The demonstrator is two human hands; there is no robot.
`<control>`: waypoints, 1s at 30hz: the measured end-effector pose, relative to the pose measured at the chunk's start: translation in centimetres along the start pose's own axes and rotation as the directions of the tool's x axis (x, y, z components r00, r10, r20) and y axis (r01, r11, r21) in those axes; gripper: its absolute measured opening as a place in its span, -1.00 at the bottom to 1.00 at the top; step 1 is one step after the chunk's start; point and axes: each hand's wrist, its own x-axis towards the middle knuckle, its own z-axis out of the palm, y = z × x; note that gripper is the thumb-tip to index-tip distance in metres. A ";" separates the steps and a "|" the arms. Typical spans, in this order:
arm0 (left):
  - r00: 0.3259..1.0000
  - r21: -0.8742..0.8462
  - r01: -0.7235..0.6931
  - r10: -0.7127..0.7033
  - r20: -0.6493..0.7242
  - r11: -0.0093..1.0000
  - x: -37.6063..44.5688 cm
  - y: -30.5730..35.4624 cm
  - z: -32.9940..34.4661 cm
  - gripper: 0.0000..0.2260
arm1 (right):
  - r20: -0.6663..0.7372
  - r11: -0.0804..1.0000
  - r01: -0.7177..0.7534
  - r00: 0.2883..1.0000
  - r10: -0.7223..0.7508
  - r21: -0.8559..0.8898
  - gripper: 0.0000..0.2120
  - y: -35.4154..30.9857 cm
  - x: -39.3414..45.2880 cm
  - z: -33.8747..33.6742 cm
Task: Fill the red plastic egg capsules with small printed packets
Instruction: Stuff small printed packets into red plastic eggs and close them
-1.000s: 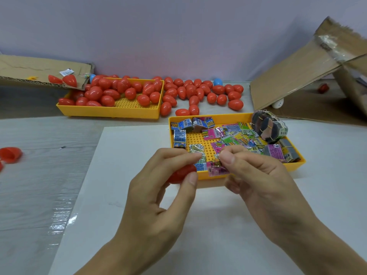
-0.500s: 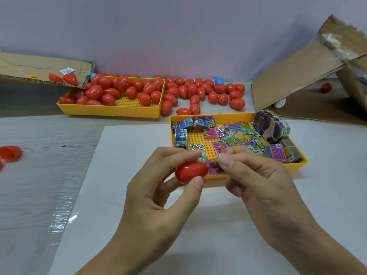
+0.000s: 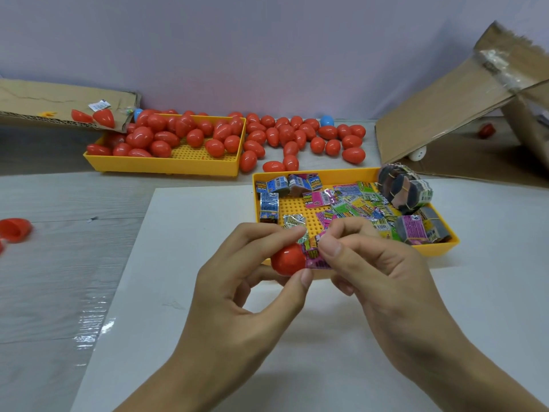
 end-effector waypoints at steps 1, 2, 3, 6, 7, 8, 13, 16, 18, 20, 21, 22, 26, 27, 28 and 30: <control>1.000 0.001 0.002 -0.002 0.000 1.000 0.0 0.0 0.0 -0.65 | -0.002 1.000 -0.007 1.000 0.007 0.002 -0.66 0.0 0.0 0.0; 1.000 -0.001 0.005 -0.005 0.001 1.000 0.0 -0.1 0.0 -0.64 | -0.003 1.000 -0.016 1.000 0.016 0.011 -0.66 0.0 0.0 0.0; 1.000 -0.005 0.007 -0.007 0.002 1.000 0.0 -0.1 0.0 -0.63 | 0.000 0.999 -0.024 1.000 0.024 0.022 -0.64 -0.1 0.0 0.0; 1.000 -0.021 0.014 -0.014 0.001 1.000 -0.1 -0.2 0.0 -0.62 | 0.015 0.999 -0.040 0.999 0.039 0.033 -0.62 -0.3 0.0 0.0; 1.000 -0.025 0.017 -0.017 0.001 1.000 -0.1 -0.2 0.0 -0.61 | 0.012 0.999 -0.044 0.999 0.043 0.028 -0.64 -0.3 0.0 0.0; 1.000 -0.028 0.018 -0.018 0.001 0.999 -0.1 -0.2 0.0 -0.61 | 0.002 0.999 -0.048 0.999 0.048 0.020 -0.67 -0.3 0.0 0.1; 1.000 -0.004 0.002 -0.002 -0.008 1.000 -0.1 -0.1 0.0 -0.59 | -0.031 0.999 -0.009 0.999 0.008 -0.054 -0.76 -0.5 -0.1 0.4; 1.000 0.025 -0.014 0.015 -0.026 1.000 -0.1 -0.1 0.1 -0.58 | -0.054 0.997 0.007 0.998 -0.011 -0.079 -0.78 -0.7 -0.1 0.4; 0.999 0.036 -0.023 0.025 -0.039 0.999 -0.1 -0.2 0.1 -0.58 | -0.048 0.996 0.013 0.999 -0.018 -0.090 -0.77 -0.6 0.0 0.4; 0.998 0.042 -0.035 0.037 -0.049 0.999 0.0 -0.3 0.0 -0.58 | -0.043 0.996 0.013 0.999 -0.017 -0.088 -0.80 -0.5 0.0 0.5; 0.997 0.049 -0.044 0.047 -0.054 0.998 0.0 -0.4 0.0 -0.58 | -0.039 0.998 0.006 0.999 -0.009 -0.070 -0.82 -0.5 0.0 0.5; 0.996 0.060 -0.058 0.061 -0.058 0.997 0.0 -0.4 -0.1 -0.57 | -0.033 0.999 -0.007 0.999 0.005 -0.043 -0.84 -0.5 0.0 0.4; 0.991 0.123 -0.107 0.117 -0.072 0.987 0.0 -0.2 -0.3 -0.60 | -0.051 0.993 -0.079 0.995 0.084 0.087 -0.78 -0.4 -0.1 0.2; 0.989 0.144 -0.118 0.129 -0.075 0.983 0.0 -0.1 -0.3 -0.63 | -0.057 0.989 -0.099 0.993 0.106 0.114 -0.76 -0.5 0.0 0.1; 0.986 0.171 -0.132 0.147 -0.076 0.976 0.0 0.0 -0.4 -0.66 | -0.054 0.985 -0.114 0.991 0.122 0.128 -0.75 -0.5 0.0 0.0; 0.979 0.248 -0.165 0.190 -0.078 0.954 -0.1 0.1 -0.6 -0.73 | -0.034 0.984 -0.118 0.992 0.124 0.130 -0.75 -0.7 0.1 -0.2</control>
